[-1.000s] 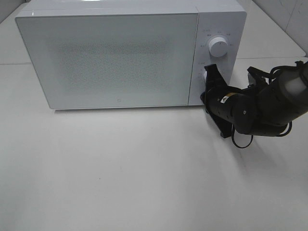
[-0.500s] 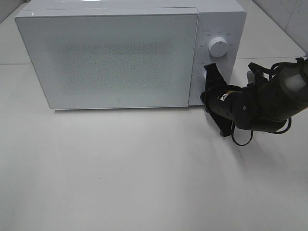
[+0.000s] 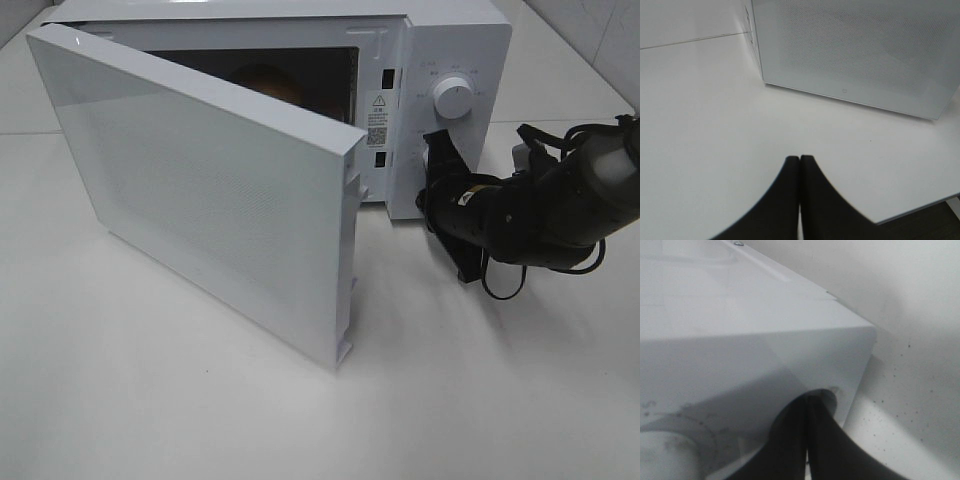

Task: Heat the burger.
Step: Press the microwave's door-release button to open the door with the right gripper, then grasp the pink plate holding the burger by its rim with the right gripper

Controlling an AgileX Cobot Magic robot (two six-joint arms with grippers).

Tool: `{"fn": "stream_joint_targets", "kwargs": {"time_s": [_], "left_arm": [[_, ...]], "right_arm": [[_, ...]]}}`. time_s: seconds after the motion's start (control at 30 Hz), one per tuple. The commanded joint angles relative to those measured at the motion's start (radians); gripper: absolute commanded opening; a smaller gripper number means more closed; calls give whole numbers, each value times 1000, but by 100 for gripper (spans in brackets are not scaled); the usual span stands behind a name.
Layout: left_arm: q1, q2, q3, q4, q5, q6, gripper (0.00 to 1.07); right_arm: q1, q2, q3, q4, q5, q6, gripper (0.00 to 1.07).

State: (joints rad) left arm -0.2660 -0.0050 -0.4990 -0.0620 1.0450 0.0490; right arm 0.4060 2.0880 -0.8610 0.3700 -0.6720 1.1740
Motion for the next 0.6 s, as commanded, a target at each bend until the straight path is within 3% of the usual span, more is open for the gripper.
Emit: {"fn": "stream_joint_targets", "kwargs": {"time_s": [0.03, 0.27, 0.6], "left_arm": [[3, -20, 3, -2, -9, -2, 0], [3, -20, 3, -2, -9, -3, 0], [3, -20, 3, -2, -9, -2, 0]], "right_arm": [[-11, -36, -41, -66, -154, -5, 0], [-11, -75, 23, -117, -140, -5, 0], [-11, -207, 226, -127, -140, -115, 0]]}}
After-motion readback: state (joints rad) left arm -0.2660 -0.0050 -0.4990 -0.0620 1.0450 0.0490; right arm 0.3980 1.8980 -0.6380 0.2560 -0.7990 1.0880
